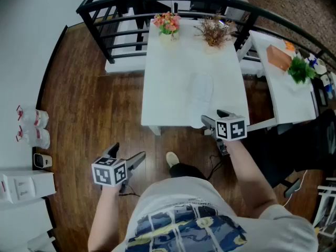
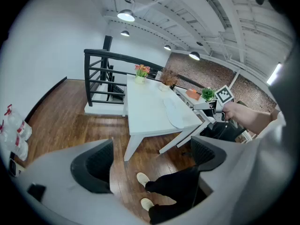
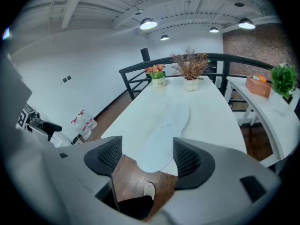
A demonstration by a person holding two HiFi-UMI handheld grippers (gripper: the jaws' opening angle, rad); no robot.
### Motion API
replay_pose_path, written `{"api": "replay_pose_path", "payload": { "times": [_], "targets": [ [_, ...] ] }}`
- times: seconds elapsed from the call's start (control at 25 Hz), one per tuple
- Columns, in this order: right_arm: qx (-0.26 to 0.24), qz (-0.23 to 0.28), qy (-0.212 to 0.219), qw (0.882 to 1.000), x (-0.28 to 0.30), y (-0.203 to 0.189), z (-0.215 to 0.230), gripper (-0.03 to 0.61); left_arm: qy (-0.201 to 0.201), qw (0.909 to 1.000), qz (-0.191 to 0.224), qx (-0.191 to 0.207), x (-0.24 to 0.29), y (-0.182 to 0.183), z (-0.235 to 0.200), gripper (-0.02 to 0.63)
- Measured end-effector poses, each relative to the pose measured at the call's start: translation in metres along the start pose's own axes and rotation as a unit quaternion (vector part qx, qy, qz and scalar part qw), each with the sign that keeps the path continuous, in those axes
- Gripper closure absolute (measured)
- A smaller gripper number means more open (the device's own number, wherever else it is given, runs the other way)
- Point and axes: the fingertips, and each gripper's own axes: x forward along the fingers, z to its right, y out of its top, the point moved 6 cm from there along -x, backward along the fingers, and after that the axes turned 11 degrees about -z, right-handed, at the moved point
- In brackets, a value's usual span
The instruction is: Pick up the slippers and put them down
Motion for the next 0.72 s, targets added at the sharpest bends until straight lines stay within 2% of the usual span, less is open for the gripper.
{"api": "replay_pose_path", "payload": {
  "times": [0.2, 0.32, 0.6, 0.68, 0.72],
  "targets": [
    [0.007, -0.001, 0.009, 1.000, 0.032, 0.037, 0.026, 0.218, 0.012, 0.9999, 0.003, 0.007, 0.023, 0.059, -0.014, 0.095],
    [0.020, -0.008, 0.013, 1.000, 0.049, 0.051, 0.036, 0.178, 0.016, 0.9998, 0.003, 0.008, 0.033, 0.087, -0.023, 0.095],
    [0.048, -0.041, -0.007, 0.998, 0.084, 0.065, 0.050, 0.152, 0.005, 0.9998, -0.017, 0.006, 0.049, 0.130, -0.051, 0.095],
    [0.063, -0.046, -0.018, 0.997, 0.094, 0.067, 0.053, 0.106, 0.008, 0.9996, -0.024, 0.015, 0.050, 0.140, -0.058, 0.095],
    [0.076, -0.049, -0.023, 0.996, 0.099, 0.068, 0.055, 0.105, 0.007, 0.9994, -0.026, 0.020, 0.050, 0.145, -0.061, 0.095]
  ]
}}
